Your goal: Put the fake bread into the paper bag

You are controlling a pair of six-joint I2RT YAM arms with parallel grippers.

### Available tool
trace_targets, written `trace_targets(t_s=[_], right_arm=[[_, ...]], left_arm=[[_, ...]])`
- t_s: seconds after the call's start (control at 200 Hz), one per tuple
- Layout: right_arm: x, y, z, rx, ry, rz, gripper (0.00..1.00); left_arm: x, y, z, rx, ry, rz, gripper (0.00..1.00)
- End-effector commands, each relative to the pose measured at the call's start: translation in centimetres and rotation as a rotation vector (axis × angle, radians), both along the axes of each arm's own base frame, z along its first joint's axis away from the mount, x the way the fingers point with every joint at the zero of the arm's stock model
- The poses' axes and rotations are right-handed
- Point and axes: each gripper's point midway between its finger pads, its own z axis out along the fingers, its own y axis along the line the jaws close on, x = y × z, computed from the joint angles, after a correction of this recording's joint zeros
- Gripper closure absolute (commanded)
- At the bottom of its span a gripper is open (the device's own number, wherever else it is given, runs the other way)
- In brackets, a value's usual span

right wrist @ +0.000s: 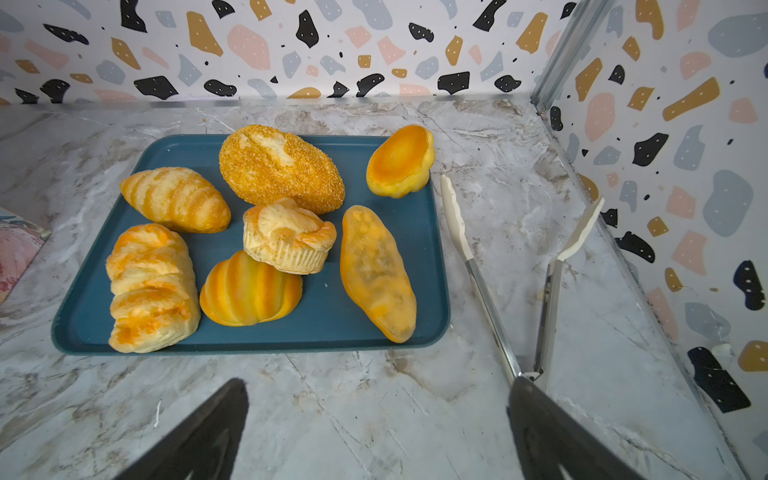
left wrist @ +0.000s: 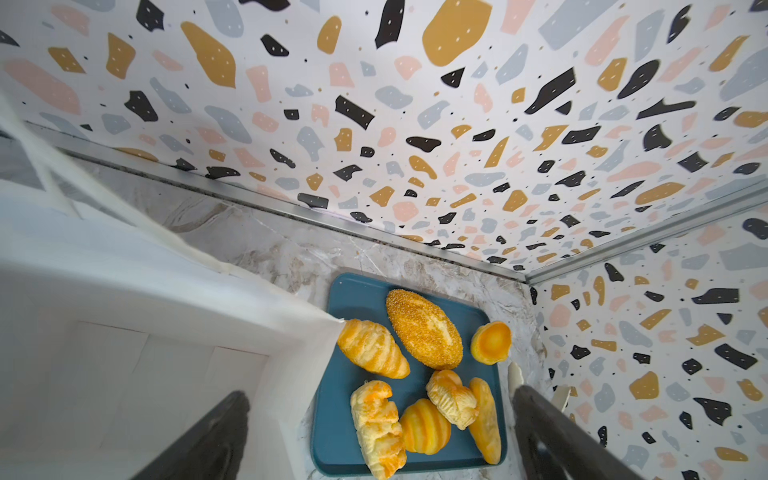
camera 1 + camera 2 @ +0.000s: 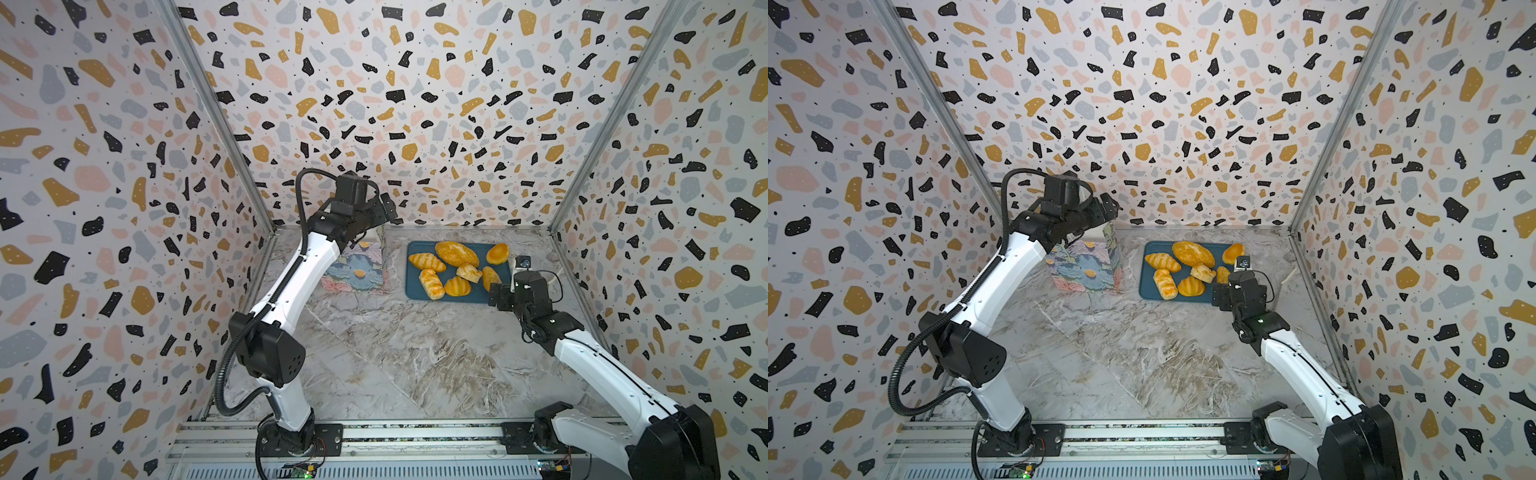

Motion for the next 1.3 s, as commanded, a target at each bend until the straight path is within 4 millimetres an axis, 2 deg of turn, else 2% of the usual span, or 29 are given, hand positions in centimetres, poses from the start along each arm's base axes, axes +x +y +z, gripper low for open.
trace_targets(t_s=[0.0,0.095,0.225,0.526,0.736,0.941,1.121,1.206,1.297], right_arm=[[0.3,0.1,2.3,0.032,-0.035,-0.009,0.01],[0.4,0.1,2.7,0.035,-0.037,-0.009,0.01],[0.5,0.2,3.1,0.032,-0.032,-0.009,0.01],[1.1,-0.1,3.7,0.005,-0.022,-0.026,0.01],[2.2,0.4,4.6,0.007,-0.012,-0.020,0.01],[2.2,0.1,5.7,-0.001,-0.029,-0.034,0.01],[1.7,-0.2,6.8,0.004,-0.066,-0.033,0.01],[1.8,0.1,7.6,0.012,-0.075,-0.011,0.01],[2.1,0.3,7.5,0.026,-0.064,0.013,0.01]], left_arm=[[-1.3,0.5,4.8,-0.002,-0.107,-0.013,0.00],[-1.8,1.0,6.0,0.025,-0.134,-0.017,0.00],[-2.2,2.3,6.6,0.078,-0.149,0.004,0.00],[-1.8,8.1,8.5,0.098,-0.188,0.101,0.01],[-1.4,11.4,8.6,0.128,-0.186,0.156,0.00],[-0.5,14.3,7.1,0.186,-0.146,0.205,0.01],[0.6,16.4,2.8,0.256,-0.068,0.236,0.01],[1.0,16.6,1.4,0.273,-0.049,0.223,0.00],[1.5,17.0,0.3,0.299,-0.032,0.215,0.01]])
